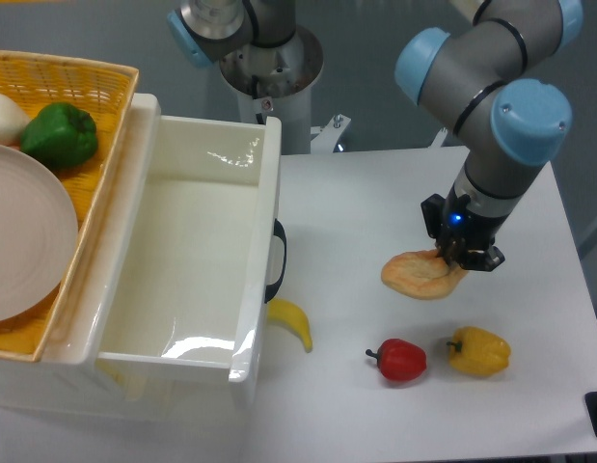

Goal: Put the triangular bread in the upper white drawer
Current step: 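Lower the gripper onto the tan triangular bread and close on it, then lift the held bread and carry it over the open white drawer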

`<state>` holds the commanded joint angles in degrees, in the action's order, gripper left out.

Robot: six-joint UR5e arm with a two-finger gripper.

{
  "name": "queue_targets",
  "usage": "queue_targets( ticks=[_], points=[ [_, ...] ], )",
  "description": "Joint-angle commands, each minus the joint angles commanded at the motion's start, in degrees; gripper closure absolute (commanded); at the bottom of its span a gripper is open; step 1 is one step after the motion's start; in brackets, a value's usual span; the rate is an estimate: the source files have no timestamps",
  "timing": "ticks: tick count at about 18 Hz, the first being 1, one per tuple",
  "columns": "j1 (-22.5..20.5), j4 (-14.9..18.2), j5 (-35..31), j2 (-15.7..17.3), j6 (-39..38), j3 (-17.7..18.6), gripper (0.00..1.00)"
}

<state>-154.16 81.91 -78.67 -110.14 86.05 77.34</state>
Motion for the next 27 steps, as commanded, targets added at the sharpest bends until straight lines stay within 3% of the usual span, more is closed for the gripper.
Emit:
queue_targets(
  ticks=[5,17,22,27],
  points=[
    [0.8,0.0,6.0,4.4,-5.4,2.7,1.0],
    [1.1,-0.5,22.7,10.6,-23.2,2.4,1.0],
    [6.1,-0.5,23.2,13.0,-28.7,3.6,1.0],
    [11.7,-0.7,23.1,13.3,-34.3,4.4,1.0]
  ],
)
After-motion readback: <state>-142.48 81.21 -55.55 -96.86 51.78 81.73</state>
